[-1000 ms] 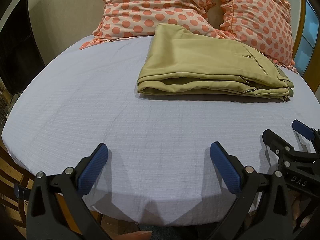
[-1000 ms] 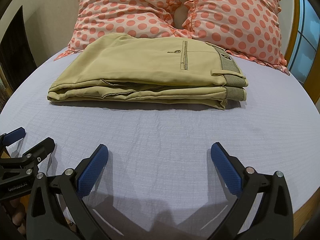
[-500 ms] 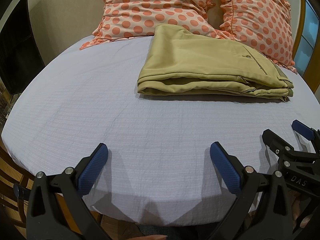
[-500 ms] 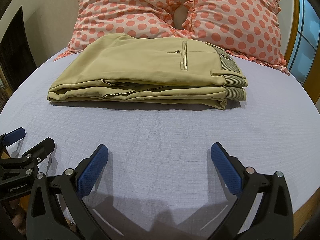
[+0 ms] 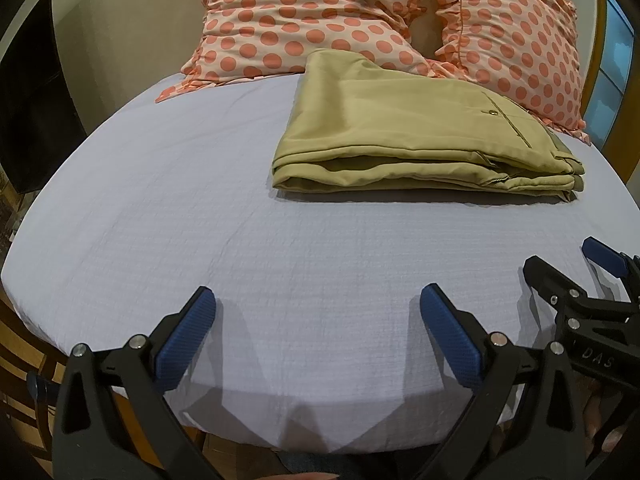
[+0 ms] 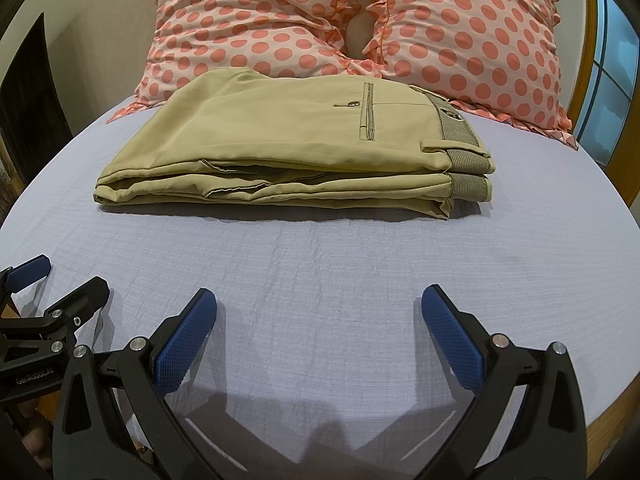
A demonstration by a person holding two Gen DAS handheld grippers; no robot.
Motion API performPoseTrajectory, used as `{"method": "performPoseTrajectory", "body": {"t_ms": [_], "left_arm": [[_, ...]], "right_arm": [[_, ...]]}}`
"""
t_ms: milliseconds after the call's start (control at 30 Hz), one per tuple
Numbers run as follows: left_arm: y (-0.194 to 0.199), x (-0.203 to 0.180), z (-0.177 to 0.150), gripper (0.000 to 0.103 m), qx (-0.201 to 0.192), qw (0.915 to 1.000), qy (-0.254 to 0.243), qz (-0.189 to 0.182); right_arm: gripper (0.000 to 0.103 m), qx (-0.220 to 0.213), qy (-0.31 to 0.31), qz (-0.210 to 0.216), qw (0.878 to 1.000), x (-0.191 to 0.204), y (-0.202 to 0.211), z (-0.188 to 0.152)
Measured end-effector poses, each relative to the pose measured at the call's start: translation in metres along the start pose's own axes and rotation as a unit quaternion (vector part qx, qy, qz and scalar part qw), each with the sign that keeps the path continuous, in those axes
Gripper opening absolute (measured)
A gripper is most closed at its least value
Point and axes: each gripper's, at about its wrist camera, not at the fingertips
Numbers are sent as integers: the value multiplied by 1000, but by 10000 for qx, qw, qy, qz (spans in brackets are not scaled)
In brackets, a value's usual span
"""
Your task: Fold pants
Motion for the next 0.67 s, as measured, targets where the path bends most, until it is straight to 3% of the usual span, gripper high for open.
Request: {"method": "performPoseTrajectory", "body": {"t_ms": [667], "left_arm": [[-1, -1, 1, 101, 58, 9999, -72, -47]], "right_arm": [[102, -6, 20, 22, 10000, -3, -1, 0]]}}
Point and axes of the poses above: each gripper's, at about its wrist camera, not at the fingertips, and y roughly against the way its jaws point, x to its left, z to its top, and after that the axes turned 2 degrees about x, right-handed
